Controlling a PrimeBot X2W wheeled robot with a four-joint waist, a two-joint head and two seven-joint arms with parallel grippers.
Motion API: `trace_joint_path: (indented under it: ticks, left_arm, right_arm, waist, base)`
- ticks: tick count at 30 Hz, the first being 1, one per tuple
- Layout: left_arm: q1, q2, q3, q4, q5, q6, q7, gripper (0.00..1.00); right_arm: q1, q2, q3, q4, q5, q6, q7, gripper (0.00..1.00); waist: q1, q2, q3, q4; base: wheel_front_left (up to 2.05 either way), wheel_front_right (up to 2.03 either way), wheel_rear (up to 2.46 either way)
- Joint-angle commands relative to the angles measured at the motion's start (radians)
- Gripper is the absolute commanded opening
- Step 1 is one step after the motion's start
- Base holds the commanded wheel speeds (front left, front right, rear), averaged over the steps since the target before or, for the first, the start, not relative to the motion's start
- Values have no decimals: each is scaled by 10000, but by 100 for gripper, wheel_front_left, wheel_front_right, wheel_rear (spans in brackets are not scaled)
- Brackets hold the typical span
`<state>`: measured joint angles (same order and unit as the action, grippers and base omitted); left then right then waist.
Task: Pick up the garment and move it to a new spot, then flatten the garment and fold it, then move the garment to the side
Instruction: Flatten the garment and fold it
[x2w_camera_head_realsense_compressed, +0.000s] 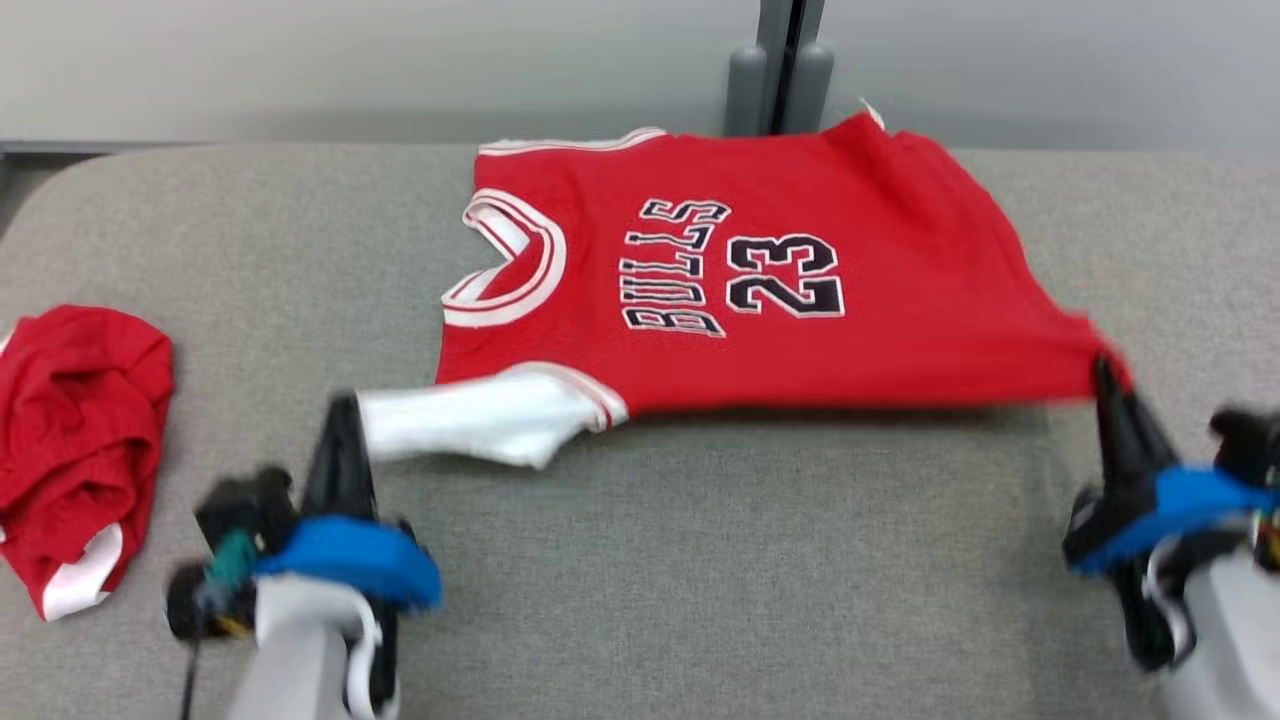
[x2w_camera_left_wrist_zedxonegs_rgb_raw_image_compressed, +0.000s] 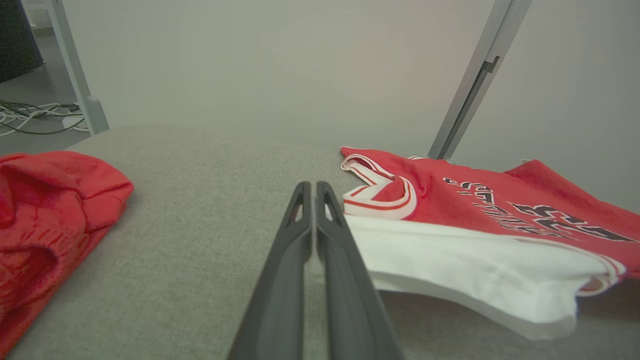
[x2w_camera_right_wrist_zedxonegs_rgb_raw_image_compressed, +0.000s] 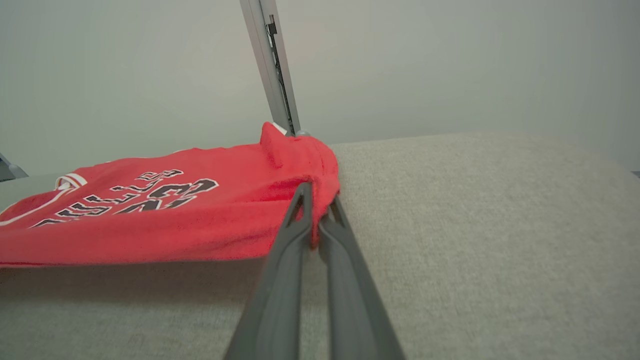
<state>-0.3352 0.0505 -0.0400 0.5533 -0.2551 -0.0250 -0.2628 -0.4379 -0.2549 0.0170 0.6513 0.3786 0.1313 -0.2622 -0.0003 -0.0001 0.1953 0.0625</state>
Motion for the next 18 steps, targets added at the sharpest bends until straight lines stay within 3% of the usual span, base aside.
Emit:
trace_joint_path:
  ticks: [1,5,10,18]
  left_arm:
    - [436,11,-231,75,-300,71,-28,0]
    - [1720,14,-1169,271,-1042,176,-27,0]
    - [3078,11,-1838,247,-1219,270,-27,0]
    - [4537,8,-1813,-244,-1073,224,-27,0]
  right_arm:
    - [523,39,-43,32,101,-9,-36,0]
    - [2105,199,-38,101,207,-8,-35,0]
    - [3447,388,50,75,207,-8,-35,0]
    - [4659,778,-349,-270,73,-6,-36,0]
  waist:
    - [3,1,-281,-98]
    - [3,1,-963,-38]
    - [3,1,-1796,-57]
    - [3,1,-2404,67]
  base:
    - [0,0,0]
    - [0,0,0]
    - [0,0,0]
    - [0,0,0]
